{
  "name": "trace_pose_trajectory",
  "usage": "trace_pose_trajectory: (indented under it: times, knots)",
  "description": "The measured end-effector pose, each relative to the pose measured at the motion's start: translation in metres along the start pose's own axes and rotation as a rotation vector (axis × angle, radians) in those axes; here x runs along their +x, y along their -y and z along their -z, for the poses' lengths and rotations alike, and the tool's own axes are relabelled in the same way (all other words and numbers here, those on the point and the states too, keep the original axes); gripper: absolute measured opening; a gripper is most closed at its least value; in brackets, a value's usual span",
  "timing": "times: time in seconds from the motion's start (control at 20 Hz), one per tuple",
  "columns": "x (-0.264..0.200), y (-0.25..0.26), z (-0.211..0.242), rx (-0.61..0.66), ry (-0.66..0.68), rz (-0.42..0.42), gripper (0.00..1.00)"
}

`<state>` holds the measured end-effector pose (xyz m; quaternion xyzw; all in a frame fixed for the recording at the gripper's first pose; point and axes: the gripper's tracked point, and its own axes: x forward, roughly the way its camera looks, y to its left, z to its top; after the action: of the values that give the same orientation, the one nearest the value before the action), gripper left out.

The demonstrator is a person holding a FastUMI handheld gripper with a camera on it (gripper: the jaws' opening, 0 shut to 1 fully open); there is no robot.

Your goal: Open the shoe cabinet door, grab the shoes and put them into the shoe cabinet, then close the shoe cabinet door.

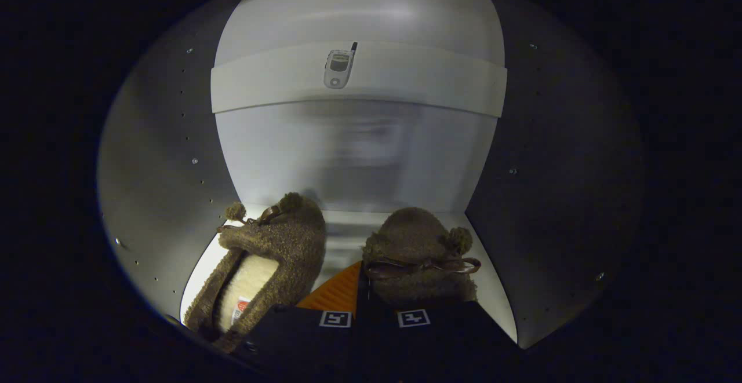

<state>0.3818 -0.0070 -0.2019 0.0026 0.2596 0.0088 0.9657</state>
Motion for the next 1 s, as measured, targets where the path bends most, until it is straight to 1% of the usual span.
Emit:
trace_pose_trajectory:
  times: [0.05, 0.15, 0.25, 0.35, 0.4, 0.45, 0.5, 0.65, 0.75, 0.8, 0.85, 1.0]
  knots:
    - [-0.002, 0.000, 0.001, 0.012, -0.009, -0.001, 0.14]
    - [-0.005, -0.004, 0.002, 0.043, -0.022, -0.026, 0.18]
    - [-0.010, -0.009, 0.001, 0.071, -0.028, -0.054, 0.36]
    - [-0.017, -0.010, -0.002, 0.075, -0.019, -0.060, 0.54]
    - [-0.022, -0.011, -0.002, 0.079, -0.019, -0.063, 0.64]
    - [-0.027, -0.011, -0.003, 0.083, -0.019, -0.068, 0.71]
    - [-0.031, -0.011, -0.003, 0.084, -0.022, -0.072, 0.82]
    - [-0.048, -0.008, -0.005, 0.091, -0.017, -0.081, 0.90]
    - [-0.060, -0.008, -0.006, 0.100, -0.008, -0.096, 0.92]
    - [-0.068, -0.008, -0.007, 0.101, -0.001, -0.101, 0.97]
    - [-0.077, -0.008, -0.007, 0.101, 0.007, -0.112, 0.99]
    - [-0.107, -0.007, -0.021, 0.102, 0.084, -0.122, 0.99]
